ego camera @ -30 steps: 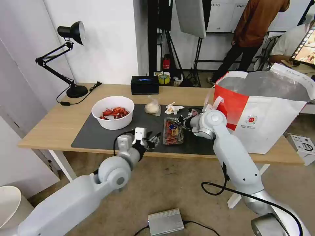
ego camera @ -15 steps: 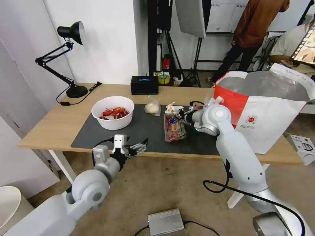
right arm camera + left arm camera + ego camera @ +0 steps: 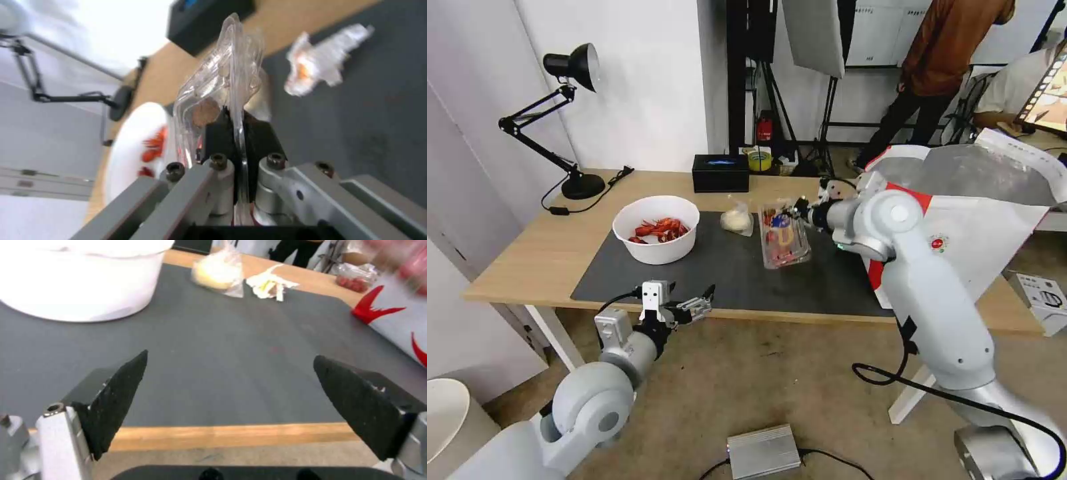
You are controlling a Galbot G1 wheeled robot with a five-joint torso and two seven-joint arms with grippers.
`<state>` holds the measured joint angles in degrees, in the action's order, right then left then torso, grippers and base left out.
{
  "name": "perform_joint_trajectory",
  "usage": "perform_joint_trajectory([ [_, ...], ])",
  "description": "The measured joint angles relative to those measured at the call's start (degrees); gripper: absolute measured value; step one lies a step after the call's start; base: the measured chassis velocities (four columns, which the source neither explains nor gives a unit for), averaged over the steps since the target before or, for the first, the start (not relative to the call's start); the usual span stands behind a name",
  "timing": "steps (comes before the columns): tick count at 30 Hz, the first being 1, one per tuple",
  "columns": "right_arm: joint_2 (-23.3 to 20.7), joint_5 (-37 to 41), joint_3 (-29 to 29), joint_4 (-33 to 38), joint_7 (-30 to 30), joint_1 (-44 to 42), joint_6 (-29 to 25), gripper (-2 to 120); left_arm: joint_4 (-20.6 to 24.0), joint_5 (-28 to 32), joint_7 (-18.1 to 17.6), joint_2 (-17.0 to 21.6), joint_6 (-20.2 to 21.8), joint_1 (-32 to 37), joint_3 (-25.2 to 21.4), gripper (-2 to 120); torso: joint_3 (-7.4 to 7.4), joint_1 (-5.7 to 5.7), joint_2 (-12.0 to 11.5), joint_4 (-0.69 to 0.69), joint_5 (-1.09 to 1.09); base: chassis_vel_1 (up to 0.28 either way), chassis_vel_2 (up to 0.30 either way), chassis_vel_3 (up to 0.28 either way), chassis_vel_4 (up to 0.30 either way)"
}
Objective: Pick up the trash from the table and place it into the takeout bag.
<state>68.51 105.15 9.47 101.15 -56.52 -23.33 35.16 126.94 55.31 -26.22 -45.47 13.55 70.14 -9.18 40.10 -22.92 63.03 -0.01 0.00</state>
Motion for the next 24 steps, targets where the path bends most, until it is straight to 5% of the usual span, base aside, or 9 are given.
perform_joint_trajectory([
  [5, -0.01, 2.09, -0.19, 0.68, -0.59, 4.09, -0.54, 1, 1.2, -1.5, 0.0, -1.6, -0.21, 4.9, -4.14, 100, 0.0, 0.0, 0.0, 0.03, 0.01, 0.0, 0.0, 0.0, 0.0],
  [24, -7.51, 7.86, 6.02, 3.19, -5.3, 9.95, -3.2, 1, 2.59, -2.19, -0.3, -3.01, -0.22, 6.41, -5.43, 100, 0.01, 0.0, 0.0, 0.0, 0.02, 0.0, 0.0, 0.0, 0.0],
])
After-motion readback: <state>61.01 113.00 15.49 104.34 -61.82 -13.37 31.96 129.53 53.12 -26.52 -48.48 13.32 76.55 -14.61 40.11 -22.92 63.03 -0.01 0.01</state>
